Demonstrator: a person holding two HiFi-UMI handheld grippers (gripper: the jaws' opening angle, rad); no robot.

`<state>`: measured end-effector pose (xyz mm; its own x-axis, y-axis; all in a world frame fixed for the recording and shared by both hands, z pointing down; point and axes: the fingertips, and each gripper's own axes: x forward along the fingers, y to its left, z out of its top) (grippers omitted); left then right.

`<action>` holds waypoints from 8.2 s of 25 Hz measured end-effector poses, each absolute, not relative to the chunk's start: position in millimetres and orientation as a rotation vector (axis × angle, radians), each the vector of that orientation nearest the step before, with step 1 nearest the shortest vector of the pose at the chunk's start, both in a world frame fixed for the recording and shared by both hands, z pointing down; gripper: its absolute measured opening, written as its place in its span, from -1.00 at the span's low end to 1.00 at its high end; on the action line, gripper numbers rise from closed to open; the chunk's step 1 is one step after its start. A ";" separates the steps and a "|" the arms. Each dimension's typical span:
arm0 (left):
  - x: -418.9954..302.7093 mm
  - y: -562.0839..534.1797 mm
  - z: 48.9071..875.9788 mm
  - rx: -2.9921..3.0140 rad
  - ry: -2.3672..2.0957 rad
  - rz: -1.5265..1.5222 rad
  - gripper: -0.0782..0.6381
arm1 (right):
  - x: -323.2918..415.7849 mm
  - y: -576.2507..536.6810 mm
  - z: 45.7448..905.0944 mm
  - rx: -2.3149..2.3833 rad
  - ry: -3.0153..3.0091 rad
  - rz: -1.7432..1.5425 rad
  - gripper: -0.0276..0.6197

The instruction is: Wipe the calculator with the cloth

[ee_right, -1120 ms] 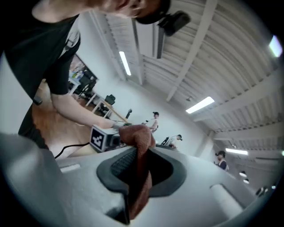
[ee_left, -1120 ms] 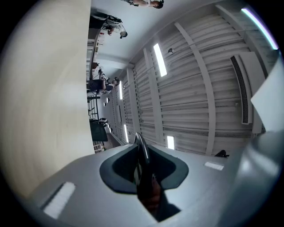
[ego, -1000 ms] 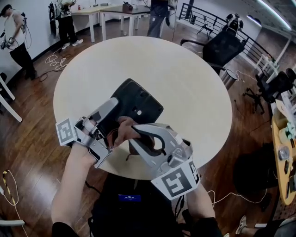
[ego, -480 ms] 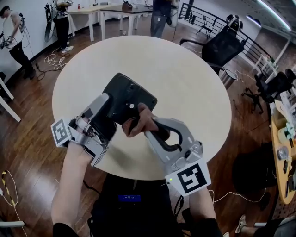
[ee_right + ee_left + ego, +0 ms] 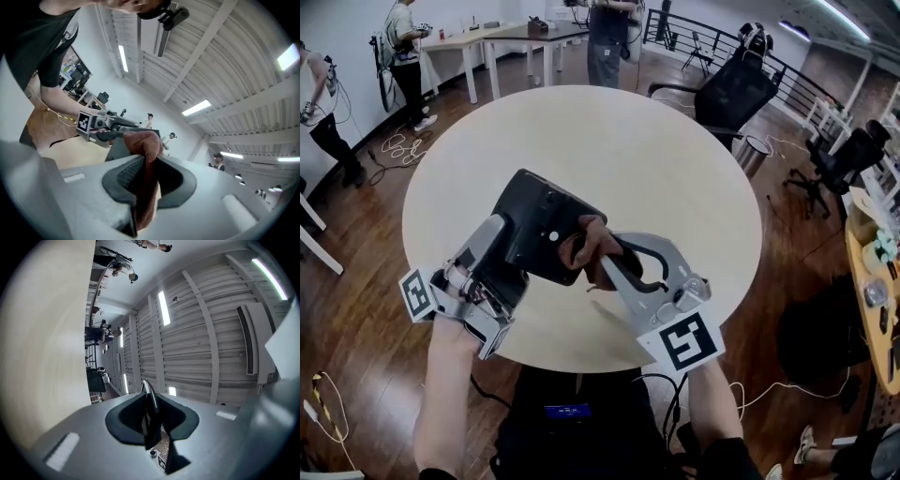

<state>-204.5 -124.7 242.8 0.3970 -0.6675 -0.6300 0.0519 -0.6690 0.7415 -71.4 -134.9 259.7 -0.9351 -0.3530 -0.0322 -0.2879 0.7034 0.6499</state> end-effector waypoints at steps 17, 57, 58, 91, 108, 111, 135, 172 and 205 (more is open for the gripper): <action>-188.9 -124.1 256.3 2.004 -0.524 -1.199 -0.61 | -114.7 -77.2 262.2 0.301 -2.816 -1.095 -0.76; -117.4 -166.4 339.4 2.792 -1.246 0.328 0.10 | -85.3 -196.3 338.6 0.561 -2.882 -0.024 -0.76; -115.8 -165.3 338.7 2.804 -1.248 0.342 0.08 | -81.8 -196.8 333.9 0.571 -2.890 -0.045 -0.76; -76.6 -140.9 328.7 3.099 -1.268 0.874 -0.23 | -94.1 -130.0 250.3 0.570 -2.971 -0.455 -0.76; -82.0 -138.3 324.8 3.103 -1.280 0.852 -0.34 | -104.2 -94.2 232.5 0.476 -3.004 -0.369 -0.76; -75.9 -138.6 323.8 3.110 -1.300 0.834 -0.34 | -115.0 -96.3 241.8 0.479 -2.947 -0.482 -0.76; -74.3 -131.9 314.9 3.075 -1.343 0.757 -0.36 | -94.7 -101.6 234.0 0.517 -2.899 -0.567 -0.76; -177.2 -183.0 370.1 2.571 -1.286 0.768 0.06 | -38.4 -160.1 354.1 0.481 -2.716 -0.123 -0.76; -216.5 -165.5 369.3 2.417 -0.844 0.321 -0.18 | -134.3 -209.1 382.6 0.657 -2.475 -0.108 -0.76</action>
